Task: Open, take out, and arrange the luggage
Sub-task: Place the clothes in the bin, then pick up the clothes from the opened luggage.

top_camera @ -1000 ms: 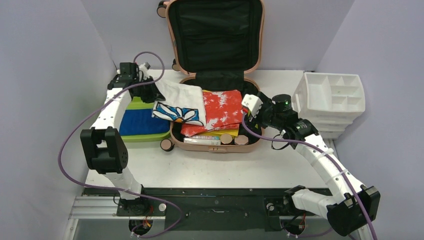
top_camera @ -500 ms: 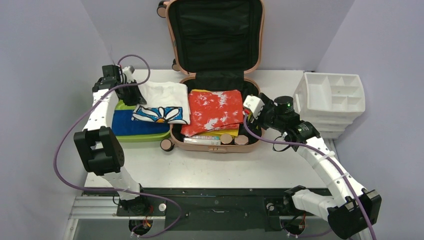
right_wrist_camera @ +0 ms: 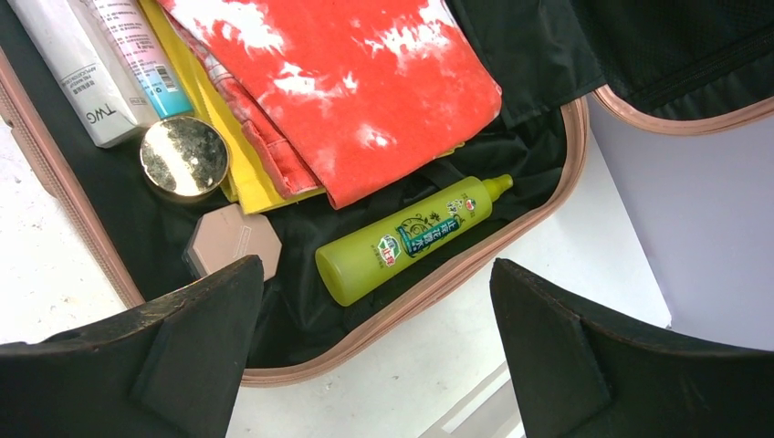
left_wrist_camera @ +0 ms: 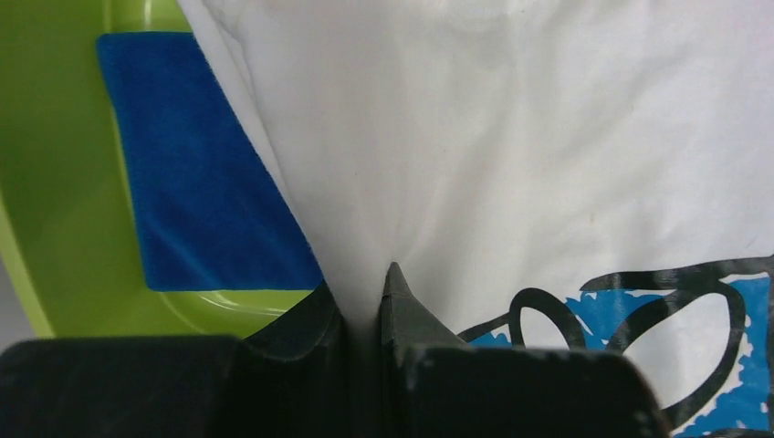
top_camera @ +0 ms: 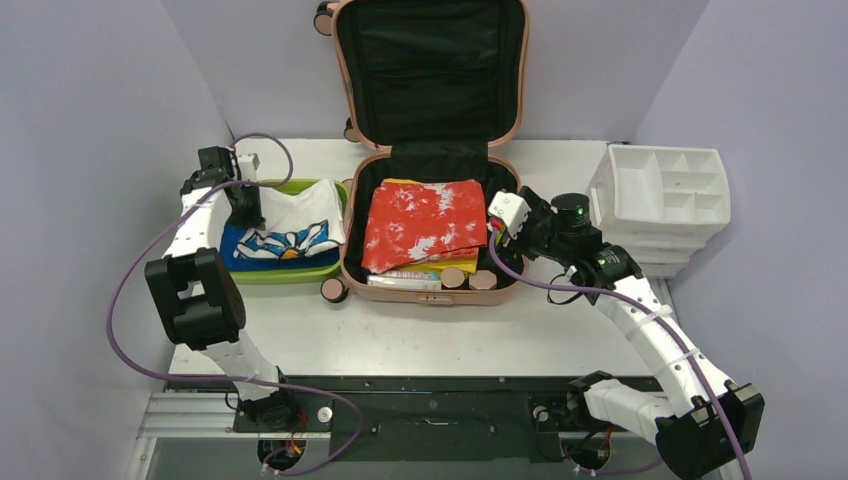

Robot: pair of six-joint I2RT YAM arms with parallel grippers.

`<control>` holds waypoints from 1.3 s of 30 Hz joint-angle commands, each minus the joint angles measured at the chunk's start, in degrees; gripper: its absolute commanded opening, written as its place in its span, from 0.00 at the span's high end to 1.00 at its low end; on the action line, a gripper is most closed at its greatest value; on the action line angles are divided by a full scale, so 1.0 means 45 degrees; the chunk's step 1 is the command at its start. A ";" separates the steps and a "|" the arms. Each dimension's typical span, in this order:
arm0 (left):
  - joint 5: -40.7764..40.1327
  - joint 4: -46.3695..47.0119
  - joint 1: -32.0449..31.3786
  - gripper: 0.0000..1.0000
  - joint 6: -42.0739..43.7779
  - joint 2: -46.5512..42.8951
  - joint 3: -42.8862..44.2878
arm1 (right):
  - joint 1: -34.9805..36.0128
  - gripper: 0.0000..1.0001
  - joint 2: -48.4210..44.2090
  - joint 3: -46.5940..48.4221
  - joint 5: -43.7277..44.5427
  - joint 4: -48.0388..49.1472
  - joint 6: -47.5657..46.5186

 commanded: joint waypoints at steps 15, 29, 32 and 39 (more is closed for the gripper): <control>-0.3246 0.6378 0.0284 1.00 0.1824 0.0008 -0.2146 | -0.0237 0.10 -0.0423 0.0063 -0.0880 0.0534 0.0428; -0.3994 0.5812 0.0221 0.02 0.1019 -0.0980 -0.2328 | -0.0298 0.10 -0.0388 0.0049 -0.1012 0.0515 0.0466; -0.4084 0.5934 0.0222 0.03 0.0749 -0.1561 -0.2136 | -0.0308 0.10 -0.0364 0.0046 -0.1070 0.0515 0.0505; -0.1885 0.5665 -0.0384 0.04 0.0118 -0.3739 -0.1820 | -0.0309 0.10 -0.0332 0.0010 -0.1091 0.0752 0.1181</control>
